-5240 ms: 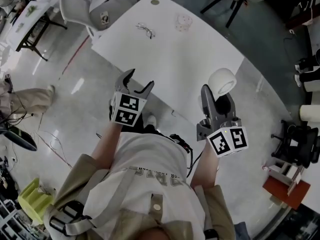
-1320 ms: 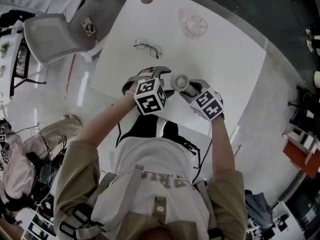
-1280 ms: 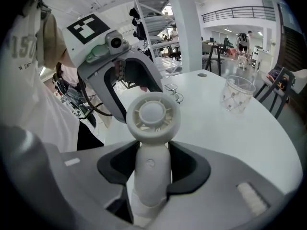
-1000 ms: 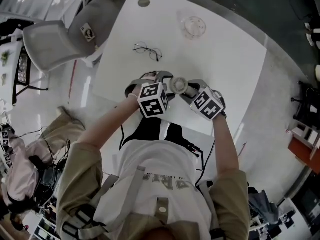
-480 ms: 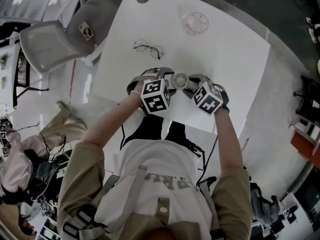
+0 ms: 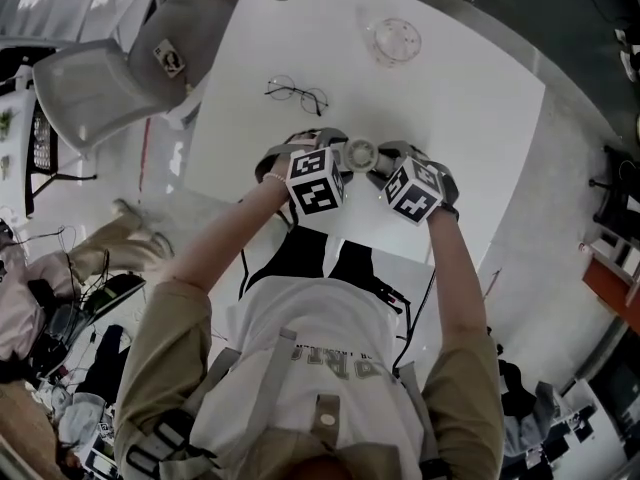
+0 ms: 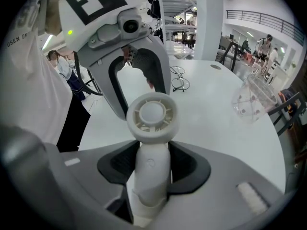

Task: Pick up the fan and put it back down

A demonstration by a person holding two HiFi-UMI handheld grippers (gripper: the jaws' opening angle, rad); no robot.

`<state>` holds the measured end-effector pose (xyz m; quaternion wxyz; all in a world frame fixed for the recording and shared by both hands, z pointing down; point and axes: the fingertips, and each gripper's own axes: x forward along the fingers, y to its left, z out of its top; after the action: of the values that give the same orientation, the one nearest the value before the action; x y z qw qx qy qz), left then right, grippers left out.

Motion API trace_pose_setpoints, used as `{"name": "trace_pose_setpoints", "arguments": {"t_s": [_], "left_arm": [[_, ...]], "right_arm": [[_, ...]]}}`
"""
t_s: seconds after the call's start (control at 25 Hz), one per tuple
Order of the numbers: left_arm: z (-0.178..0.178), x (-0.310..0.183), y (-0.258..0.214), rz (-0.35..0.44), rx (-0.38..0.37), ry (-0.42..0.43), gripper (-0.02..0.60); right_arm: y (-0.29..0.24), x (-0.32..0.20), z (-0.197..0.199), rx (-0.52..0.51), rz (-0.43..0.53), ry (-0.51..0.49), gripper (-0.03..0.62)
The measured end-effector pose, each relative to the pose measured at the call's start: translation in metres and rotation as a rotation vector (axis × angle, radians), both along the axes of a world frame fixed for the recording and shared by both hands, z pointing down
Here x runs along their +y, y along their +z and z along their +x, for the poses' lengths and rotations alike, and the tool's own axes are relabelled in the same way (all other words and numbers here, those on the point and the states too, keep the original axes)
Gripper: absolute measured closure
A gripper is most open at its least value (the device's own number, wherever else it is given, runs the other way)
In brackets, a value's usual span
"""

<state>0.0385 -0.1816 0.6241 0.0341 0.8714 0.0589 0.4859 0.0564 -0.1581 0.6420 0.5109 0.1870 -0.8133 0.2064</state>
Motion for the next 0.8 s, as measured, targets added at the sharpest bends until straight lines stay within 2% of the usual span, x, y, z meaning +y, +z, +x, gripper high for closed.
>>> {"name": "trace_pose_setpoints", "arguments": {"t_s": [0.8], "left_arm": [[0.000,-0.003,0.020,-0.046,-0.053,-0.004,0.290]], "right_arm": [[0.014,-0.005,0.007,0.112,0.006,-0.046,0.408]]}}
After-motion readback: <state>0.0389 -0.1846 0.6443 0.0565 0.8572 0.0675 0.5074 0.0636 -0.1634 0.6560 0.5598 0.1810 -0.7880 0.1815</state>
